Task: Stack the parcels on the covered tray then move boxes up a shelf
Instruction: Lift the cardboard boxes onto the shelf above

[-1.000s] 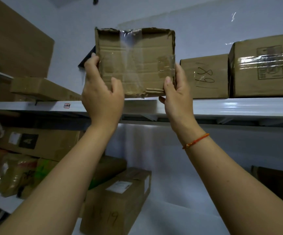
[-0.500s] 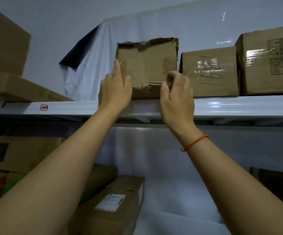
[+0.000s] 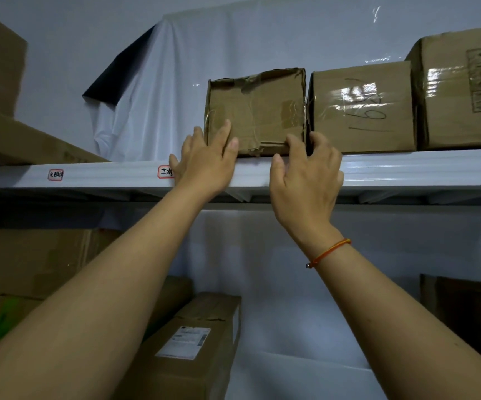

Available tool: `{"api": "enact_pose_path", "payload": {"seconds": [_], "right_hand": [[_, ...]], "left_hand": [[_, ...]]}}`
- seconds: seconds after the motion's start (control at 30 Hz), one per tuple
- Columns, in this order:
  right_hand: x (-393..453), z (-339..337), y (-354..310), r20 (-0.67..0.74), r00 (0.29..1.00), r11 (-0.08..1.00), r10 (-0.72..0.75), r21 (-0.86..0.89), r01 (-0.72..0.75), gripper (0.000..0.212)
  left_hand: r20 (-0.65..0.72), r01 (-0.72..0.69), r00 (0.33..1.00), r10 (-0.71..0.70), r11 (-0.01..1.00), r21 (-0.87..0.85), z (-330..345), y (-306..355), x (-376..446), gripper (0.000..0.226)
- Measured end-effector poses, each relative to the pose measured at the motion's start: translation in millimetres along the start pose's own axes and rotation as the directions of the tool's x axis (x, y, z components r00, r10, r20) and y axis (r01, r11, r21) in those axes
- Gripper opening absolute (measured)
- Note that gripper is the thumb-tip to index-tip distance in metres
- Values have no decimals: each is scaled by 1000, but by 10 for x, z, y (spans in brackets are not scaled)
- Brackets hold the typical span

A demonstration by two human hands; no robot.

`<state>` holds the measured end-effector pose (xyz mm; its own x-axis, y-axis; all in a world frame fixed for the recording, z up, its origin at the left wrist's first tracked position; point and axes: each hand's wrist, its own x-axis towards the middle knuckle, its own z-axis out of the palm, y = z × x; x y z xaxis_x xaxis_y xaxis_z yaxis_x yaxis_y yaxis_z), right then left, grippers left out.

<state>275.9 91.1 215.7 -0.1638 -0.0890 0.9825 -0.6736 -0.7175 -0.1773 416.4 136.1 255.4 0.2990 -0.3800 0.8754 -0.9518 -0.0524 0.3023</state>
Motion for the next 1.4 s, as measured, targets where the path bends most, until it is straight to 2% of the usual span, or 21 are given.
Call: {"api": "enact_pose_path", "payload": {"seconds": [0.1,0.2,0.3,0.37,0.43,0.57,0.63,0.7,0.8,0.93,1.03,1.1,1.17,1.2,1.27,1.4], "right_hand": [[-122,20,-78,-100,995,995,-2,97,12,42],[-361,65,-175,-192,981,971,-9,232,54,35],[-745,190,-234,-131,991,944,35,331,11,32],[-1075,298,-260,-20,996,928,87,365,-74,32],[-1410,383,-269,116,987,922,115,358,-149,31],[-1959,472,-256,367,924,939,110,267,-218,29],[-2155,493,-247,461,876,943,141,207,-261,30],[-2316,491,-239,587,784,928,202,140,-344,33],[-2541,479,-192,748,593,870,297,43,-491,39],[-2795,484,-124,872,371,754,320,2,-657,58],[-2881,424,-87,929,253,690,270,-4,-724,73],[-2912,387,-57,958,188,673,218,-8,-739,66],[-2950,360,-31,976,131,648,174,-14,-762,63],[-2965,345,-21,978,120,638,168,-16,-770,63],[-2997,322,5,972,147,644,181,-4,-765,66],[-2966,185,88,926,286,683,247,43,-729,73]], "left_hand": [[-65,19,998,-20,1000,-23,17,17,-126,52],[-279,-1,960,-15,998,-57,112,-43,-338,49],[-485,-74,875,10,991,-113,240,-230,-653,40],[-513,-74,858,9,992,-105,353,-426,-895,36],[-479,-21,877,-34,994,-109,466,-638,-1130,33],[-355,182,913,-201,979,-87,603,-979,-1525,34],[-312,245,914,-259,966,-85,647,-1106,-1722,33],[-283,340,896,-342,939,-56,698,-1240,-1931,32],[-178,559,815,-551,829,-8,812,-1471,-2195,37],[81,790,613,-786,609,-70,962,-1770,-2416,54],[284,839,544,-790,516,-172,1015,-1857,-2499,64],[329,862,507,-797,457,-221,1026,-1848,-2554,66],[315,861,502,-805,430,-271,1026,-1824,-2604,62],[299,856,506,-809,430,-287,1018,-1793,-2629,61],[275,846,516,-811,434,-308,994,-1685,-2668,60],[235,813,562,-793,477,-336,925,-1395,-2714,59]]}}
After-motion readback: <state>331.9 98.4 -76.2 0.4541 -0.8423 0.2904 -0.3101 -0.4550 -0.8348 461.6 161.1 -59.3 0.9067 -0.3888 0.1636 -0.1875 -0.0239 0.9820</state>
